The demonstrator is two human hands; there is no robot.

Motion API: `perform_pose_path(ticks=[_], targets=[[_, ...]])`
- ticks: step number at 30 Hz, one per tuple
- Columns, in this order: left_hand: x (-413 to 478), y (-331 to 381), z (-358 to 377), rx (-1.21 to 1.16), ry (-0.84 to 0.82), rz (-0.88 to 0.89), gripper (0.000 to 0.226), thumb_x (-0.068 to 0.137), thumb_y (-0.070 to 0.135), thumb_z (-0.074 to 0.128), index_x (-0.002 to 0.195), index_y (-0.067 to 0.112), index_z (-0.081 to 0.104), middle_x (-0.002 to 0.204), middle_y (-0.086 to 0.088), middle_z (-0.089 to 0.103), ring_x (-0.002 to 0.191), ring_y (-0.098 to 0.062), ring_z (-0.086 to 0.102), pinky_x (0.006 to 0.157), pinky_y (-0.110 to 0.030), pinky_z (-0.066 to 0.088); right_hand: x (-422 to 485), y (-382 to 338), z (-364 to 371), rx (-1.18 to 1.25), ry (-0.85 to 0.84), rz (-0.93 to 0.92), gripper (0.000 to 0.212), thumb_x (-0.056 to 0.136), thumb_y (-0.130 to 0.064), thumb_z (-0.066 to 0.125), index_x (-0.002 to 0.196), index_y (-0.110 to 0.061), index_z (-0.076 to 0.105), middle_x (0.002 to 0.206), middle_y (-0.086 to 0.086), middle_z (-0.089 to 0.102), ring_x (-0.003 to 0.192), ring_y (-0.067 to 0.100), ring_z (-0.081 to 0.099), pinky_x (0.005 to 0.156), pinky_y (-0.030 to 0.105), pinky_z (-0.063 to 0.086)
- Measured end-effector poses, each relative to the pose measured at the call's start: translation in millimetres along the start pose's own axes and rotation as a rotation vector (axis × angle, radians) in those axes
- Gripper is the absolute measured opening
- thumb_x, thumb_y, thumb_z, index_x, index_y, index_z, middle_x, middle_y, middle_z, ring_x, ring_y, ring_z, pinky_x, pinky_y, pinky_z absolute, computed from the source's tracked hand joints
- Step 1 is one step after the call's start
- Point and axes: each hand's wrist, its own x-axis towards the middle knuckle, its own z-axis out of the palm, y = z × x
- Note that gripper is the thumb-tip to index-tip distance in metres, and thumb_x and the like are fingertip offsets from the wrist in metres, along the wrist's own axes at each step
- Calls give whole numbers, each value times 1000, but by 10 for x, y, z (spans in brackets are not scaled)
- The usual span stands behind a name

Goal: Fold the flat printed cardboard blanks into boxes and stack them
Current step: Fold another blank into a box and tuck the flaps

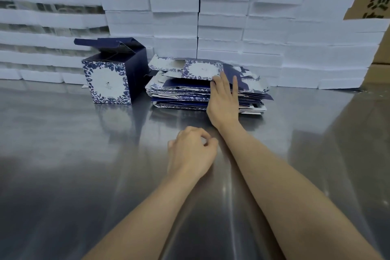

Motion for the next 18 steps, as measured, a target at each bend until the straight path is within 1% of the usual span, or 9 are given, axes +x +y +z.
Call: perform_pose_path(ticks=[3,5,8,10,11,13,14,16,18], targets=[[69,21,-40,-64,-12,-11,23,88,33,53,107,29,67,121,13,58,112,-11,53,95,-32,35,-129,-74,-173,17,212,-51,47,80,-2,30,110,-1,65,120,8,61,122,25,54,118,44,16],[114,26,-80,-169,20,-29,37,90,27,54,126,20,60,134,3,55,122,-16,51,106,-36,37,-273,-117,-329,68,374,-148,39,79,-4,35,99,-5,69,109,6,65,107,23,61,112,41,27],[123,20,-146,-353,71,-67,50,95,18,50,144,8,42,147,-8,45,135,-21,42,113,-32,31,-548,-197,-586,180,625,-202,28,90,-1,46,96,-9,73,105,6,69,101,20,62,104,40,37],[90,25,-199,-507,98,-109,52,98,15,48,148,8,35,150,-9,42,136,-22,41,114,-34,30,-740,-173,-797,340,761,-112,26,98,-6,48,100,-8,74,106,7,68,103,19,58,98,40,42],[65,35,-237,-607,120,-140,51,99,15,47,148,9,34,150,-7,42,135,-23,42,114,-37,31,-816,-131,-915,511,760,-22,24,98,-9,49,104,-7,72,107,4,65,103,16,56,95,35,44],[17,31,-323,-786,189,-223,45,100,18,45,144,14,38,143,-1,46,130,-26,47,112,-47,35,-934,-4,-1149,836,636,140,24,93,-7,51,107,-9,70,108,-4,56,98,9,52,91,14,40],[1,14,-366,-847,220,-259,37,101,20,44,137,19,42,135,3,50,127,-28,48,110,-51,36,-975,54,-1262,906,624,212,27,90,-1,50,107,-9,71,108,-2,53,95,7,51,88,8,39],[-25,-36,-438,-915,223,-272,17,101,26,42,116,31,49,115,13,52,123,-25,50,109,-52,35,-994,179,-1445,998,711,349,30,87,10,54,103,-7,73,103,5,53,91,3,52,82,10,42],[-75,-86,-487,-925,169,-211,21,99,38,42,119,39,50,124,18,52,127,-17,45,112,-45,32,-973,293,-1599,1105,715,450,28,89,7,58,96,-16,74,100,5,58,92,-2,55,79,16,45]])
